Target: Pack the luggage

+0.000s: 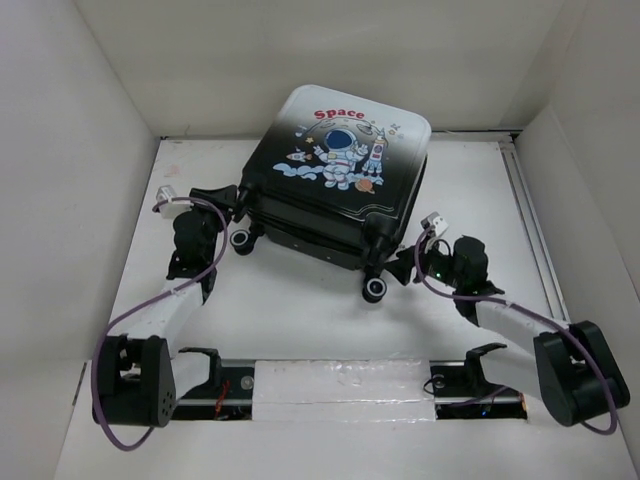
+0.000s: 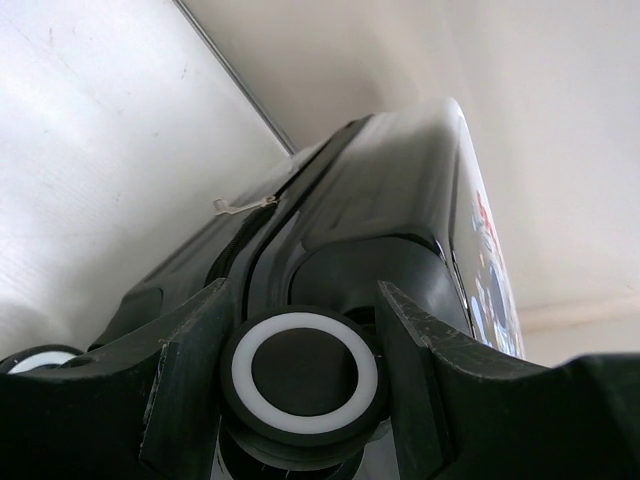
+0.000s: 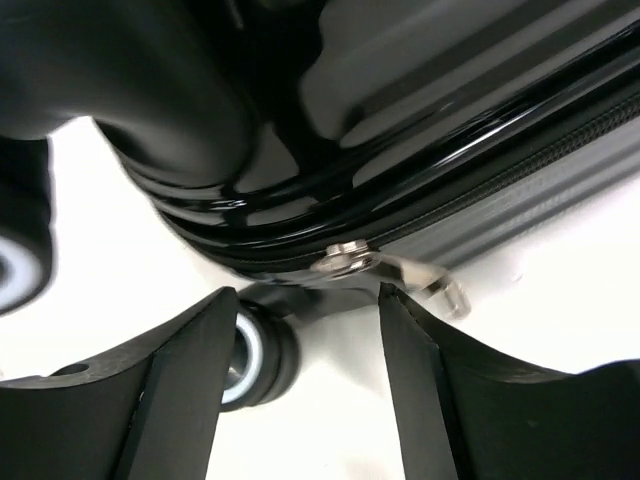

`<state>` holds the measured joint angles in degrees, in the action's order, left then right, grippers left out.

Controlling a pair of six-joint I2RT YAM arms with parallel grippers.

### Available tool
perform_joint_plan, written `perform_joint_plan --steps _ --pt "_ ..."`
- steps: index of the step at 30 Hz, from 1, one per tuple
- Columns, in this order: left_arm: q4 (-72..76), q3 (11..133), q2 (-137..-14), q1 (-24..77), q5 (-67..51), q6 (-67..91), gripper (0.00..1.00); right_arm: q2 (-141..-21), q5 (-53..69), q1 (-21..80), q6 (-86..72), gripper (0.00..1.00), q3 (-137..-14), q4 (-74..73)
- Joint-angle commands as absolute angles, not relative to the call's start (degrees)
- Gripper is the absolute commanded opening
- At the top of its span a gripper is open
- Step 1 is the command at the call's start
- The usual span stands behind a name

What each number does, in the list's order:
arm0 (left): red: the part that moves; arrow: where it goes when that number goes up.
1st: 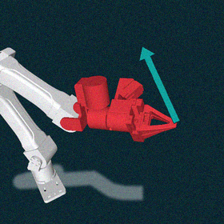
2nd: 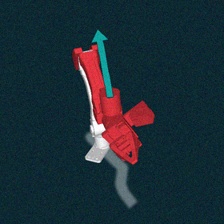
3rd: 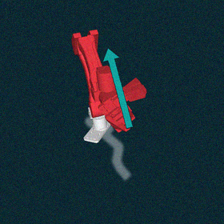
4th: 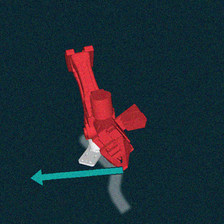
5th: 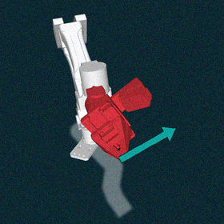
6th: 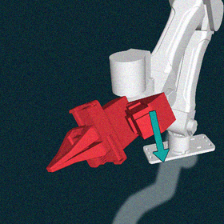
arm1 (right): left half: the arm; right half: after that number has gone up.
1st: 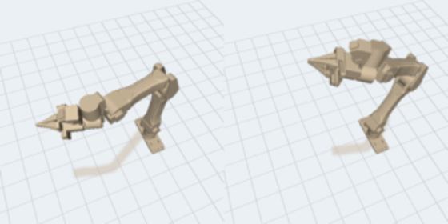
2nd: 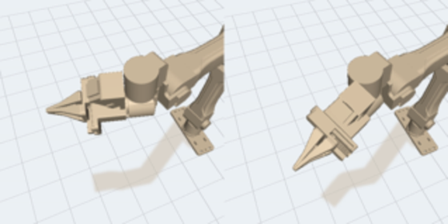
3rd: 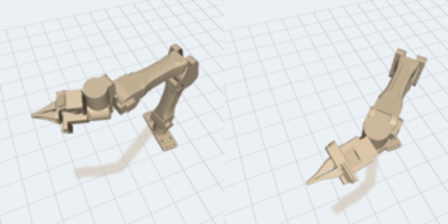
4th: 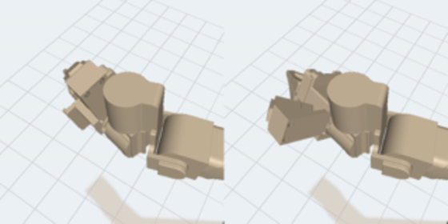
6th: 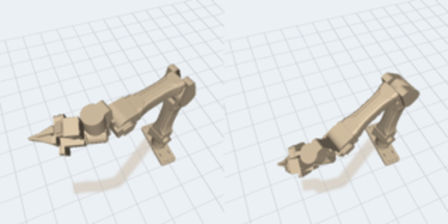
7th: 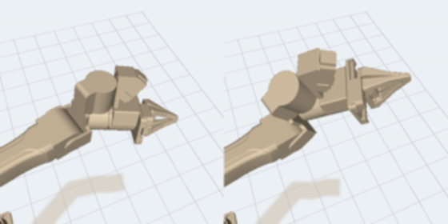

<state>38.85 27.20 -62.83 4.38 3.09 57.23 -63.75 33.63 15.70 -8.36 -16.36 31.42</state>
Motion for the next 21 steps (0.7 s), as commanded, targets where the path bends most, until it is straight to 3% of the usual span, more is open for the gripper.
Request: perform_joint_plan --steps 1,6,10,16,21 --pt "46.8 34.7 -64.9 4.7 1.8 58.7 0.00 -66.8 35.2 14.0 -7.1 0.65 -19.4 42.0" --pt "45.7 37.3 -66.8 4.1 1.9 58.7 0.00 -74.6 46.5 12.8 -7.0 0.61 -23.7 48.2" --pt "44.5 37.3 -66.8 4.1 2.6 57.9 0.00 -71.6 43.8 12.8 -2.2 0.59 -25.9 38.0" --pt "43.1 43.0 -69.2 3.6 3.5 57.3 0.00 -70.7 37.4 12.8 -5.2 0.73 -23.3 35.8" --pt "42.5 43.7 -70.0 3.6 3.5 56.7 0.00 -69.6 37.2 11.5 -6.9 0.76 -20.9 40.7"
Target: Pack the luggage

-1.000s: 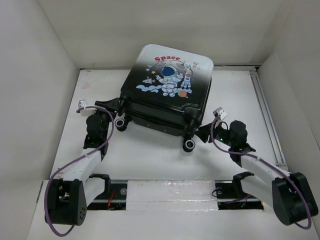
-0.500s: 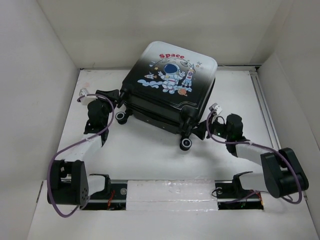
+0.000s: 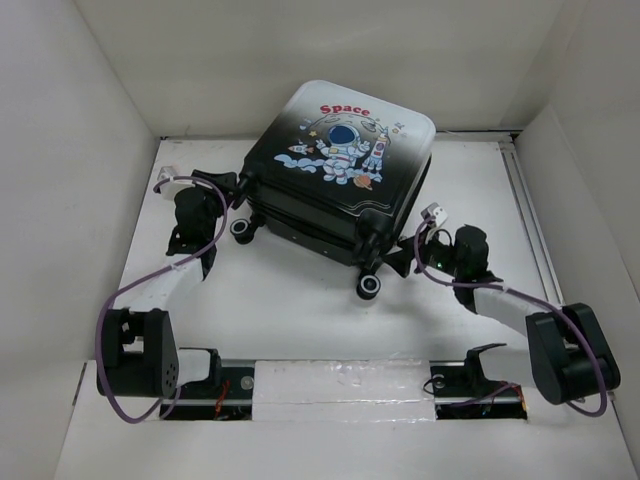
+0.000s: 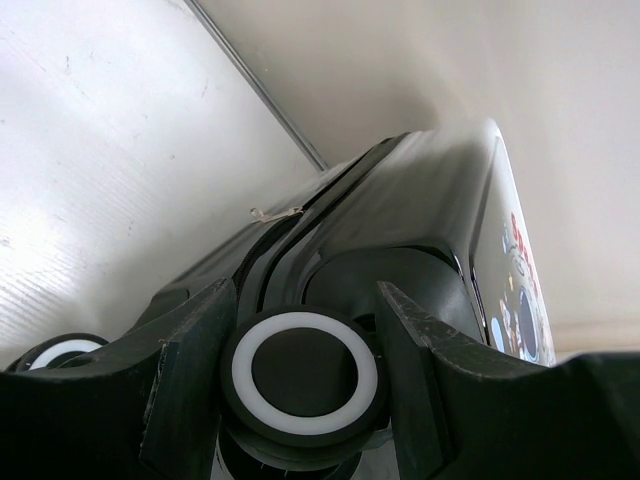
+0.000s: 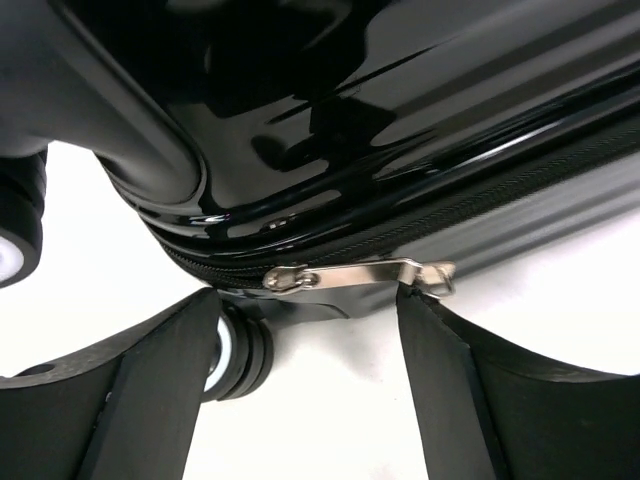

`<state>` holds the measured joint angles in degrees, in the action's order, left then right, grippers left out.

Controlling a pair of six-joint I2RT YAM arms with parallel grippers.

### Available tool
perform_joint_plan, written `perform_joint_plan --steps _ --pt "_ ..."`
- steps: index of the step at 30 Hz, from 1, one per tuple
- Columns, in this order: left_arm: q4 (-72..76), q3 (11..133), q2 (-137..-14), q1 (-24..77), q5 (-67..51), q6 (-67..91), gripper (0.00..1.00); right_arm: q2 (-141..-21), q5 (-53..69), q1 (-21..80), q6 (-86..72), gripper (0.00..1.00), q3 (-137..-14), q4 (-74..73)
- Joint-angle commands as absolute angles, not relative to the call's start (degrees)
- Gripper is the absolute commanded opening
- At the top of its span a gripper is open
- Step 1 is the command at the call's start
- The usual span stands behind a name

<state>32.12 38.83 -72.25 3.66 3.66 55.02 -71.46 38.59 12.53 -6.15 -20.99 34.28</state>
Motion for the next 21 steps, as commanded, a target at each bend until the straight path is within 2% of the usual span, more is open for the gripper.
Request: perform_joint_plan --steps 1,6,11,15,21 --pt "42.5 43.7 -70.0 3.6 3.5 56.7 0.00 -68.7 37.2 10.8 -7.5 0.77 -20.9 40.2" --pt "44.8 40.9 -70.7 3.6 1.7 57.8 0.00 -66.3 38.8 9.7 -6.9 0.77 -22.7 39.5" --pt "45.4 40.3 -71.2 4.2 1.7 57.8 0.00 -72.7 48.0 9.7 -6.8 0.77 -25.2 42.7" --pt "45.4 40.3 -70.7 4.2 1.7 57.3 0.00 -76.2 49.0 9.1 -7.5 0.82 -26.4 42.7" --pt "45.4 40.3 -70.1 4.7 2.2 57.3 0.00 -62.0 36.3 8.0 -8.7 0.83 -24.5 34.4"
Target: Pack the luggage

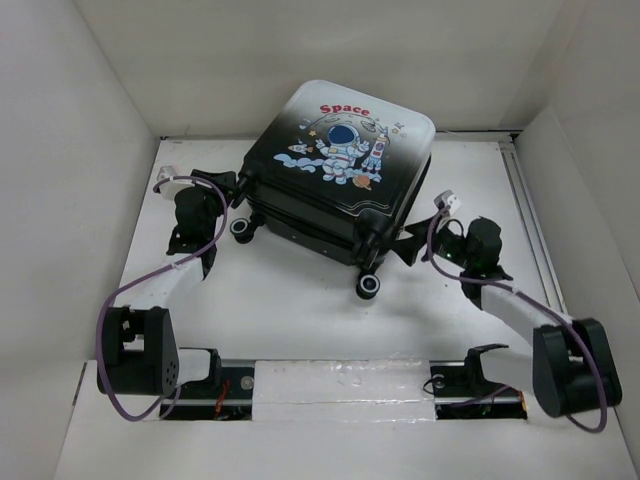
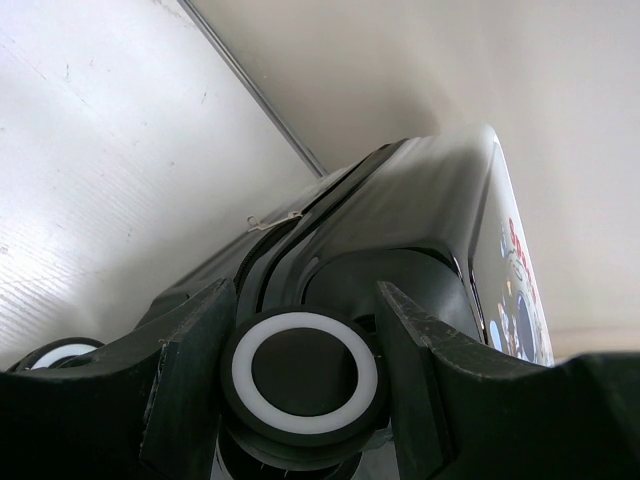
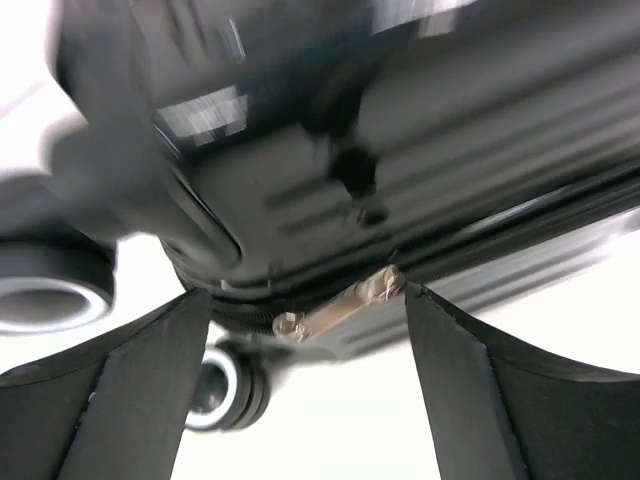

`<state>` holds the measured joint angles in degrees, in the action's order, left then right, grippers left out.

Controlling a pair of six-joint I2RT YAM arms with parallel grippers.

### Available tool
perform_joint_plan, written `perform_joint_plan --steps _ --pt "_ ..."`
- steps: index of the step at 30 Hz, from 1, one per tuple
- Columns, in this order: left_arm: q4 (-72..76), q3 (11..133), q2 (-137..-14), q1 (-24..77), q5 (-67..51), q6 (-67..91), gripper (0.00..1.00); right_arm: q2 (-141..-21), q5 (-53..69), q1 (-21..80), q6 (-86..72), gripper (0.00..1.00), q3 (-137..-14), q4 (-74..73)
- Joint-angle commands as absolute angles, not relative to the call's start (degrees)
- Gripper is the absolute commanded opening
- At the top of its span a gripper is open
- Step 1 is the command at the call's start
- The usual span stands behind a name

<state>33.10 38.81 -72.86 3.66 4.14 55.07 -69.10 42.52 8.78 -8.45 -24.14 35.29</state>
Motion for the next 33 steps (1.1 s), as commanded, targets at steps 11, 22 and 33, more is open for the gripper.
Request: perform_joint_plan --steps 11,22,33 --pt "45.4 40.9 -70.1 5.3 2.2 57.3 0.00 -57.7 32.1 8.0 -8.7 0.85 -24.8 26.9" --pt "45.4 40.9 -70.1 5.8 2.2 57.3 0.00 -76.0 55.7 4.2 -12.6 0.76 -25.3 50.5" --pt "45.4 40.9 -70.7 5.8 2.2 56.8 0.00 -83.4 61.6 5.0 -18.4 0.73 -24.7 55.7"
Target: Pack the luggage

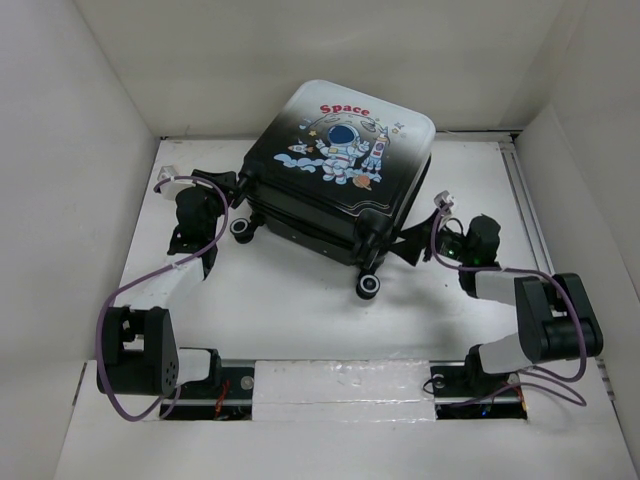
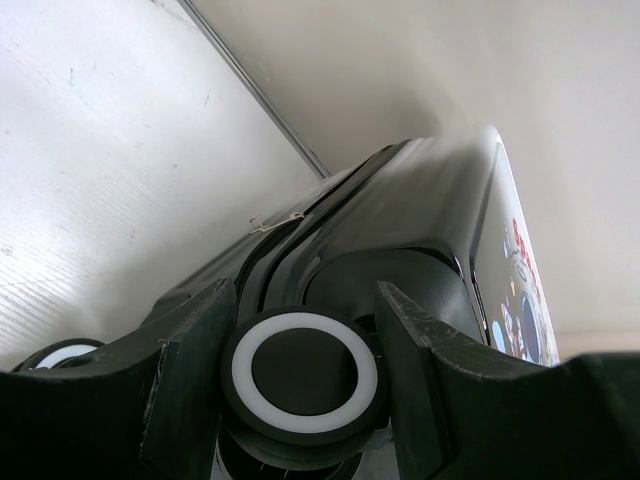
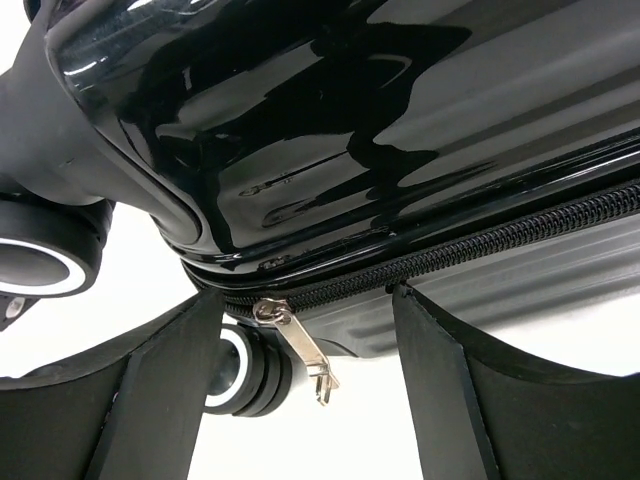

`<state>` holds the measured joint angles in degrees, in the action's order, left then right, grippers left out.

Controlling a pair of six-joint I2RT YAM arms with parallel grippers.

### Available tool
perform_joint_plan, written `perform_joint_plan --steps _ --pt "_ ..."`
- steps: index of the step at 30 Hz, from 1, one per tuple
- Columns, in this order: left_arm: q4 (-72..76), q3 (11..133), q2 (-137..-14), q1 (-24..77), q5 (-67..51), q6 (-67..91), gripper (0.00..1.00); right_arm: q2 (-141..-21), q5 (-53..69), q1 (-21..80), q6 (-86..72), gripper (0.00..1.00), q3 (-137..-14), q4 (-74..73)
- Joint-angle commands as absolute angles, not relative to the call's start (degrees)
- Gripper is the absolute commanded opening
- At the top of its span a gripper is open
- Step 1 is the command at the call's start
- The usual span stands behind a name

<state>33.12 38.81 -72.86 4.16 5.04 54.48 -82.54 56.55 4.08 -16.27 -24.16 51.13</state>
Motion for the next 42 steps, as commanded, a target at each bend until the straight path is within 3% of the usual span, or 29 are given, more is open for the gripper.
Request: perform_joint_plan --steps 1,17,20,27,28,33,37,42 --pt "45.4 40.9 -70.7 5.8 2.2 56.8 0.00 -83.4 61.6 5.0 -18.5 0.73 -24.7 55.7" --pt "45.4 40.9 -70.0 5.8 2.7 56.8 0.00 -80.3 55.5 6.9 -18.5 0.71 -19.8 53.3" --pt "45.4 40.3 -69.5 5.8 2.7 56.8 0.00 -81.0 55.5 6.9 -18.5 0.57 -19.8 54.7" --pt "45.4 39.2 -69.5 5.8 2.7 56.8 0.00 -81.5 54.3 8.5 -20.4 0.03 -17.8 57.3" --pt "45.4 39.2 -68.9 5.8 2.7 56.8 0.00 -81.5 53.6 9.2 -20.4 0.00 -17.8 56.7" --pt "46.9 35.2 -66.3 5.8 2.7 58.6 0.00 -72.7 49.1 16.8 -22.3 0.00 -13.3 54.2" --pt "48.2 32.4 -63.2 6.3 1.6 59.4 0.00 -58.5 25.2 35.5 -22.9 0.00 -12.7 36.4" --pt "48.2 29.5 -59.3 11.4 3.8 58.3 0.00 -53.0 9.3 42.6 -25.1 0.00 -17.8 30.0"
